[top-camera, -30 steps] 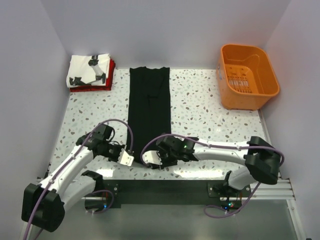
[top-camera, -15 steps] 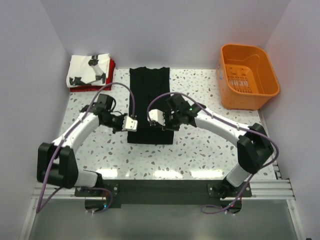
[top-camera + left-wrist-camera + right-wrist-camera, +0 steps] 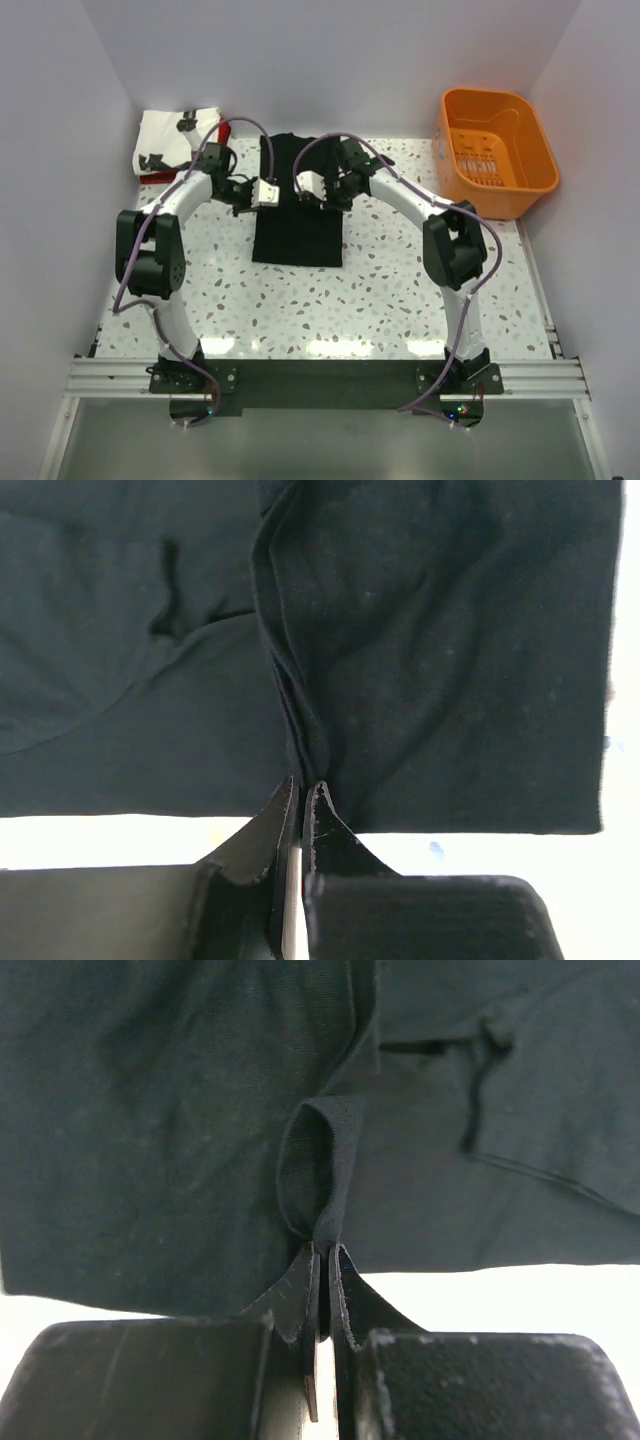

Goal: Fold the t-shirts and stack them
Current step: Fold the tshirt

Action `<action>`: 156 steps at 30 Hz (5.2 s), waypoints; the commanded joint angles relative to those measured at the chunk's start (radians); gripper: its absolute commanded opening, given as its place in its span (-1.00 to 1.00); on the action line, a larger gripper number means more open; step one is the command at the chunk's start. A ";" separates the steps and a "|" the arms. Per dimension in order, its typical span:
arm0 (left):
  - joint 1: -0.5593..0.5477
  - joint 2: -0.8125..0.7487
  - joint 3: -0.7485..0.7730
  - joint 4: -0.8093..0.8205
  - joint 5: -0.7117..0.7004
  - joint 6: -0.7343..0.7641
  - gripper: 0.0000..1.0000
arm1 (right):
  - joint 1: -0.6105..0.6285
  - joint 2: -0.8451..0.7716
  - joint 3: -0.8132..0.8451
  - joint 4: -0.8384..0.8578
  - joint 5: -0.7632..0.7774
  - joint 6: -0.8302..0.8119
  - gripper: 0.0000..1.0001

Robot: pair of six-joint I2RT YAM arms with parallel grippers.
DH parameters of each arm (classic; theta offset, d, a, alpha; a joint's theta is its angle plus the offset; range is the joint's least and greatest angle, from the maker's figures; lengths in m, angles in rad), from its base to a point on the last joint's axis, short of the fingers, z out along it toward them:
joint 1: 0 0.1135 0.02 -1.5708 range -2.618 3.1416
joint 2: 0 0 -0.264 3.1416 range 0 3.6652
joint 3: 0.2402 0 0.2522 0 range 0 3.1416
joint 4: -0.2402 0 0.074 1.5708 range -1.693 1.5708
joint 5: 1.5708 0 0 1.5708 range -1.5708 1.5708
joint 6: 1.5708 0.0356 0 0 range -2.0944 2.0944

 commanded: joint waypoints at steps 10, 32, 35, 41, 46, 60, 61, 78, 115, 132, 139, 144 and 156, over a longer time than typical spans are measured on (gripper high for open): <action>0.029 0.246 0.270 0.045 -0.029 0.001 -1.00 | -0.044 0.249 0.311 -0.037 -0.045 -0.098 -1.00; 0.053 0.303 0.274 0.143 -0.098 -0.100 -0.69 | -0.043 0.300 0.305 0.171 0.030 -0.054 -0.92; 0.054 0.299 0.261 0.240 -0.162 -0.190 0.07 | -0.043 0.291 0.304 0.201 0.073 -0.020 -0.27; 0.109 0.156 0.135 0.271 -0.126 -0.267 0.40 | -0.054 0.130 0.215 0.185 0.136 0.026 0.15; 0.137 -0.068 -0.081 0.230 -0.066 -0.165 0.40 | -0.049 -0.047 0.062 0.050 0.023 0.044 -0.01; 0.069 -0.172 -0.345 0.130 0.003 -0.010 0.11 | 0.146 -0.098 -0.236 0.084 -0.022 0.205 -0.54; 0.056 -0.171 -0.361 0.139 -0.001 -0.013 0.11 | 0.149 -0.082 -0.241 0.101 -0.011 0.212 -0.50; 0.033 -0.036 -0.329 0.168 -0.110 -0.010 -0.28 | 0.147 -0.006 -0.296 0.114 0.144 0.118 -0.55; 0.049 -0.162 -0.182 0.021 -0.006 -0.091 -1.00 | 0.049 -0.174 -0.144 -0.053 0.086 0.138 -1.00; -0.035 -0.517 -0.357 -0.318 -0.001 0.012 -1.00 | 0.099 -0.517 -0.386 -0.246 0.012 0.124 -1.00; -0.061 -0.758 -0.397 -0.582 0.068 -0.017 -1.00 | 0.167 -0.756 -0.454 -0.400 -0.091 0.184 -1.00; -0.067 -0.718 -0.270 -0.579 0.054 -0.043 -1.00 | 0.123 -0.708 -0.362 -0.458 -0.094 0.149 -1.00; -0.032 -0.306 0.029 -0.556 0.046 0.001 -1.00 | -0.018 -0.359 -0.099 -0.575 -0.140 -0.041 -1.00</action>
